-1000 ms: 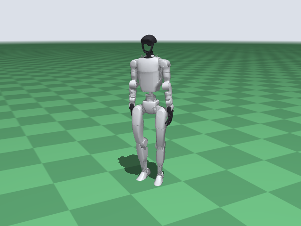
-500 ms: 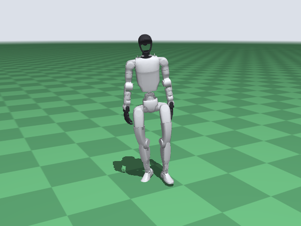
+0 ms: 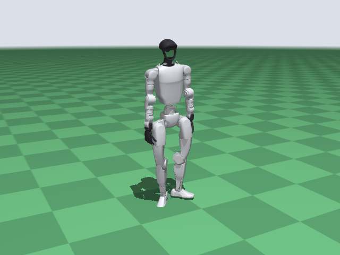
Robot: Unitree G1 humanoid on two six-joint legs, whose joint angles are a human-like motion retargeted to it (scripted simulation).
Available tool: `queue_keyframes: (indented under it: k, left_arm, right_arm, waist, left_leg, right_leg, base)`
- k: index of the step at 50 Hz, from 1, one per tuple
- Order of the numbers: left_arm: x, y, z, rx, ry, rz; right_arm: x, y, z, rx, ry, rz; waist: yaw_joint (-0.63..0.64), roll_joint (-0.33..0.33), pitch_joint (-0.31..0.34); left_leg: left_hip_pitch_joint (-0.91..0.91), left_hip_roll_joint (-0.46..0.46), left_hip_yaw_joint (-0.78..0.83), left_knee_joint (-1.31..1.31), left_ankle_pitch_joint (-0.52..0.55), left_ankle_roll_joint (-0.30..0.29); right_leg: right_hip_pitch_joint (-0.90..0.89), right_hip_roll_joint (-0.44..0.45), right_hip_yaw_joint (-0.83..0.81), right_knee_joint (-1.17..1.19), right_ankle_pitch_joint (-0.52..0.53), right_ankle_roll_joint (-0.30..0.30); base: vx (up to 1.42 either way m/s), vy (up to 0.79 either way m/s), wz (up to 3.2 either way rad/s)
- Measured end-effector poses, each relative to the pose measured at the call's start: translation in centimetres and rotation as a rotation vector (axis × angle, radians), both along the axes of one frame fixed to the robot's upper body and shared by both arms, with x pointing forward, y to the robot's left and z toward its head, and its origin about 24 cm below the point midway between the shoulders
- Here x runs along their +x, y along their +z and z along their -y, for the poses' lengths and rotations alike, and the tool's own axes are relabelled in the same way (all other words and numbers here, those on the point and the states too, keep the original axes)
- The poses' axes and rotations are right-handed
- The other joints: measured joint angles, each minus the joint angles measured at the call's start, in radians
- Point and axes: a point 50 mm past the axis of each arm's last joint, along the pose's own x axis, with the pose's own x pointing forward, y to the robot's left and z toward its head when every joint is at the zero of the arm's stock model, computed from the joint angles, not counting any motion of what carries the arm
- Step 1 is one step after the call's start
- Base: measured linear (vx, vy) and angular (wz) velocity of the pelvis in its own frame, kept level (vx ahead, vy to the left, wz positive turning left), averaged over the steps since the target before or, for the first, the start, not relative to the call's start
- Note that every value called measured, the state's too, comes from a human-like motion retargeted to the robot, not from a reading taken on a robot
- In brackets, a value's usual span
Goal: In place motions
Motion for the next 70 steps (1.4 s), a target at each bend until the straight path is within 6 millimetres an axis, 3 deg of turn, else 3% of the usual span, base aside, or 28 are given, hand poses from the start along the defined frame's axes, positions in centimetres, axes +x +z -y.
queue_keyframes:
  k: [5,10,15,20,22,24,30,33,36,39,44,48,55,60,65,70]
  left_arm:
    - [2.2,0.0,-0.5,0.011,-0.084,0.069]
    - [2.5,0.0,-0.4,0.006,-0.110,0.101]
    - [2.3,0.1,-0.6,0.004,-0.119,0.073]
    - [2.0,0.1,-0.8,-0.007,-0.145,0.035]
    - [1.7,0.1,-0.9,-0.011,-0.164,0.024]
    - [1.6,0.2,-1.3,-0.004,-0.180,0.019]
    - [1.3,0.3,-2.4,0.023,-0.179,0.004]
    - [0.7,0.4,-2.8,0.029,-0.175,-0.023]
    - [0.8,0.5,-3.1,0.037,-0.175,-0.033]
    - [1.3,0.5,-3.2,0.030,-0.199,-0.036]
    - [1.6,0.2,-1.2,-0.008,-0.157,0.004]
    - [0.7,0.1,-0.4,-0.072,-0.065,0.012]
    - [-1.8,0.4,-1.1,-0.036,-0.068,-0.097]
    - [-3.1,0.5,-1.2,-0.037,-0.063,-0.139]
    - [-2.8,0.4,-1.1,-0.043,-0.052,-0.125]
    - [-1.4,0.3,-1.0,-0.042,-0.074,-0.085]
  right_arm:
    - [-0.4,-0.1,-0.5,0.030,-0.024,-0.012]
    - [-1.2,-0.1,-0.1,0.008,0.035,-0.039]
    - [-0.9,-0.1,-0.2,0.013,0.025,-0.023]
    - [-1.2,-0.1,-0.2,0.012,-0.016,-0.022]
    - [-1.5,-0.1,-0.2,0.015,-0.021,-0.029]
    - [-1.6,-0.1,-0.3,0.024,-0.021,-0.032]
    - [-0.9,-0.2,-0.9,0.035,0.026,-0.012]
    - [-0.9,-0.2,-0.9,0.034,0.056,-0.018]
    - [-1.1,-0.2,-0.9,0.036,0.058,-0.022]
    - [-1.7,-0.2,-0.9,0.047,0.035,-0.046]
    - [-2.7,-0.1,-0.1,0.023,0.012,-0.082]
    - [-1.5,0.0,0.1,0.004,0.059,-0.051]
    - [2.2,0.1,-1.3,0.056,0.083,0.092]
    - [2.9,0.1,-2.0,0.072,0.139,0.119]
    - [1.9,-0.1,-2.1,0.081,0.170,0.076]
    - [-0.5,-0.2,-1.7,0.070,0.161,-0.015]
  waist:
    - [0.063,-0.022,0.034]
    - [0.119,-0.029,0.020]
    - [0.092,-0.025,0.024]
    - [0.089,0.007,0.028]
    - [0.082,0.022,0.029]
    - [0.070,0.025,0.040]
    - [0.021,0.002,0.067]
    - [-0.022,-0.014,0.060]
    - [-0.030,-0.044,0.069]
    - [0.030,-0.062,0.073]
    - [0.136,-0.073,0.072]
    - [0.137,-0.071,0.051]
    - [0.137,-0.067,0.063]
    - [0.149,-0.064,0.042]
    - [0.141,-0.059,0.033]
    - [0.141,-0.057,0.028]
  left_leg:
    - [0.003,-0.034,-0.070,0.016,-0.029,0.027]
    - [0.005,-0.063,-0.094,0.010,-0.051,0.049]
    - [-0.012,-0.077,-0.146,0.015,-0.066,0.065]
    - [-0.030,-0.055,-0.199,0.028,-0.080,0.075]
    - [-0.036,-0.046,-0.224,0.030,-0.077,0.079]
    - [-0.044,-0.052,-0.272,0.031,-0.070,0.087]
    - [-0.080,-0.099,-0.422,0.019,-0.033,0.102]
    - [-0.098,-0.142,-0.518,0.011,-0.012,0.104]
    - [-0.094,-0.196,-0.594,0.010,-0.001,0.107]
    - [-0.088,-0.226,-0.640,0.017,0.002,0.106]
    - [-0.072,-0.254,-0.713,0.036,0.002,0.107]
    - [-0.066,-0.257,-0.735,0.032,0.003,0.102]
    - [-0.049,-0.250,-0.762,0.038,-0.003,0.094]
    - [-0.048,-0.239,-0.748,0.033,-0.010,0.088]
    - [-0.047,-0.236,-0.757,0.031,-0.011,0.082]
    - [-0.048,-0.233,-0.765,0.030,-0.010,0.074]
  right_leg:
    - [0.030,-0.024,-0.010,0.005,0.002,0.018]
    - [0.043,-0.046,-0.026,0.014,-0.001,0.039]
    - [0.066,-0.070,-0.087,0.038,-0.025,0.047]
    - [0.069,-0.080,-0.114,0.130,-0.113,-0.019]
    - [0.026,-0.077,-0.007,0.185,-0.136,-0.052]
    - [-0.023,-0.066,0.132,0.231,-0.144,-0.048]
    - [-0.131,0.055,0.611,0.226,-0.140,0.059]
    - [-0.147,0.090,0.754,0.159,-0.142,0.132]
    - [-0.131,0.100,0.838,0.090,-0.065,0.135]
    - [-0.082,0.037,0.644,0.070,-0.086,0.145]
    - [-0.012,0.011,0.581,0.009,-0.069,0.192]
    - [0.003,0.019,0.575,0.006,-0.073,0.173]
    - [0.033,0.027,0.539,0.011,-0.074,0.150]
    - [0.030,0.034,0.549,0.010,-0.069,0.143]
    - [0.034,0.040,0.547,0.008,-0.067,0.136]
    - [0.038,0.043,0.539,0.011,-0.069,0.123]
  base:
    - [0.29,0.10,0.07]
    - [0.43,0.18,0.07]
    - [0.29,0.11,0.66]
    - [0.34,0.09,0.78]
    - [0.31,0.03,1.03]
    - [0.24,-0.03,1.18]
    - [0.15,-0.08,1.34]
    - [0.13,-0.08,1.77]
    - [0.09,-0.07,1.48]
    - [0.14,-0.04,0.92]
    - [0.17,0.00,0.80]
    - [0.12,-0.01,0.30]
    - [0.00,-0.03,0.16]
    - [0.02,-0.01,-0.07]
    - [0.00,0.00,0.00]
    - [0.00,0.00,0.00]
